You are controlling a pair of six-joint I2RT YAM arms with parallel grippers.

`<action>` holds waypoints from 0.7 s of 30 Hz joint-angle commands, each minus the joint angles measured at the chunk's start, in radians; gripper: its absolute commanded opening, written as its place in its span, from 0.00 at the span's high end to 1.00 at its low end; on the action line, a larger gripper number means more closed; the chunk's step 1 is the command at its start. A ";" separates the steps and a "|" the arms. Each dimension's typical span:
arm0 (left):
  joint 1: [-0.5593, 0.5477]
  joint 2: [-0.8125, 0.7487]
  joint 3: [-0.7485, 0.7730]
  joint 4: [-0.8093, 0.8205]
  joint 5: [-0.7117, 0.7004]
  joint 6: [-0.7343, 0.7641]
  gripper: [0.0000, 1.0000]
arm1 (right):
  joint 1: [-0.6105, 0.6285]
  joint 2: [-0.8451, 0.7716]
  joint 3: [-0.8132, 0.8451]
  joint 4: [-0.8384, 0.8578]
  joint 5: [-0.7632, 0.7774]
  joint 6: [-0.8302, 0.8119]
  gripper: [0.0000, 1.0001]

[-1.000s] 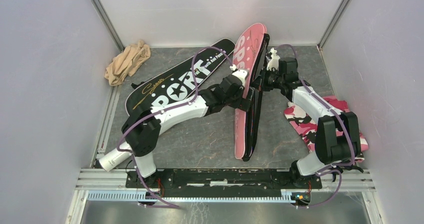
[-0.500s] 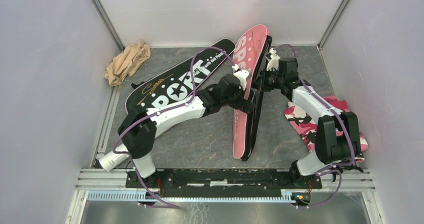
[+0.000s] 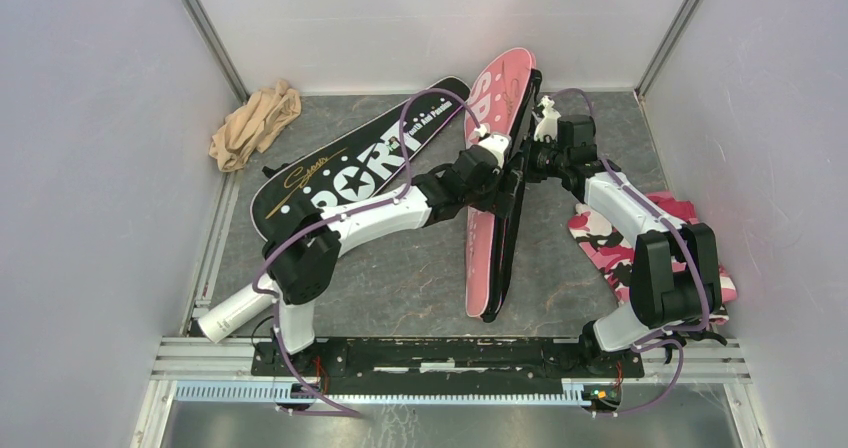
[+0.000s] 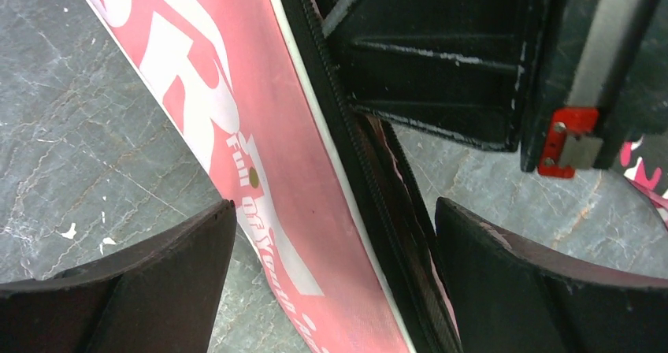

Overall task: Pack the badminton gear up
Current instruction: Zip the racket bag at the center of the board.

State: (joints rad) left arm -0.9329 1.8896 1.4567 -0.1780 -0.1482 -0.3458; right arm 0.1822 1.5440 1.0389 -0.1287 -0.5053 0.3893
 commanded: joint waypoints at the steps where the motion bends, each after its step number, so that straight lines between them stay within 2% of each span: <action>1: -0.008 0.029 0.062 0.018 -0.097 0.038 0.03 | 0.001 -0.040 0.009 0.086 -0.044 0.022 1.00; 5: -0.010 0.056 0.080 0.006 -0.139 0.101 0.19 | 0.000 -0.044 0.018 0.081 -0.055 0.017 1.00; 10: -0.010 0.042 0.074 -0.015 -0.143 0.211 0.50 | 0.001 -0.046 0.042 0.041 -0.053 -0.015 1.00; 12: -0.009 0.014 0.054 -0.020 -0.146 0.259 0.64 | 0.001 -0.045 0.060 0.015 -0.059 -0.042 0.96; 14: -0.009 -0.017 0.036 -0.027 -0.157 0.310 0.79 | 0.002 -0.045 0.091 -0.024 -0.068 -0.086 0.87; 17: -0.005 -0.075 0.003 -0.050 -0.161 0.396 0.97 | 0.000 -0.046 0.174 -0.126 -0.073 -0.201 0.63; 21: 0.018 -0.160 -0.053 -0.080 -0.062 0.479 0.98 | -0.007 -0.078 0.240 -0.244 -0.068 -0.334 0.38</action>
State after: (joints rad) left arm -0.9379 1.8713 1.4361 -0.2501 -0.2600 -0.0380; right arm 0.1810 1.5410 1.1805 -0.2878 -0.5411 0.2234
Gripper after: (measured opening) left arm 0.086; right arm 0.531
